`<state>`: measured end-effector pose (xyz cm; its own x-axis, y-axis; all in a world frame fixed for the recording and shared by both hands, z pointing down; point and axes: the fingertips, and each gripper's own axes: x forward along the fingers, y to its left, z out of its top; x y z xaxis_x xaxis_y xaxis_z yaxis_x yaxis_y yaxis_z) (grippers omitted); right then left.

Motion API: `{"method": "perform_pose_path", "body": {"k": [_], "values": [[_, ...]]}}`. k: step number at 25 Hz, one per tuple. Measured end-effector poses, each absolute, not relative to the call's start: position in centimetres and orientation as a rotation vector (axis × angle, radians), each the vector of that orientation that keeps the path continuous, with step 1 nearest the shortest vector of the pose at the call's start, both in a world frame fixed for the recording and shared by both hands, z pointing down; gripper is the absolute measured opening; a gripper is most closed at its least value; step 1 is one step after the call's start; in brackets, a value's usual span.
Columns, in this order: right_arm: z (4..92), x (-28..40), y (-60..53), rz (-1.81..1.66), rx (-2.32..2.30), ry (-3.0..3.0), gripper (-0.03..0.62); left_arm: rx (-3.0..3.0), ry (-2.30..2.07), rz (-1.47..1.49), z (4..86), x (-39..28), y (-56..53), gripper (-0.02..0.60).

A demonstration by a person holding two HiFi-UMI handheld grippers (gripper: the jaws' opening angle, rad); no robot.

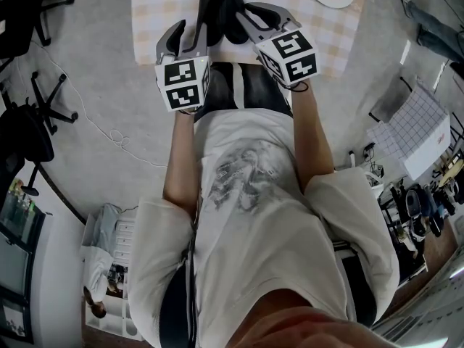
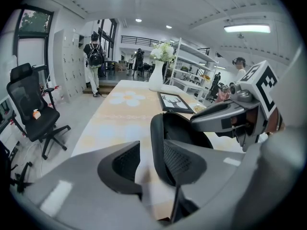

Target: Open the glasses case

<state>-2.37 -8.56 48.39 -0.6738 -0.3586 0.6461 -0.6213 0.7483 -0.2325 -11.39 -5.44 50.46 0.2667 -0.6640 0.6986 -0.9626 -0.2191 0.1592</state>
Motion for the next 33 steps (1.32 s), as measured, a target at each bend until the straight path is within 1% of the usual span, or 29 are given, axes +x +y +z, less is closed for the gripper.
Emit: {"method": "perform_pose_path", "body": {"k": [9,33], "values": [[48.44,-2.08,-8.52,0.593,0.724,-2.356,0.073,1.968,-1.46,0.667,50.4,-11.09,-5.42,0.153],[48.48,-1.95,-8.51,0.595,0.722,-2.346,0.072,1.96,-1.455,0.651,50.5,-11.35,-5.34,0.152]]}}
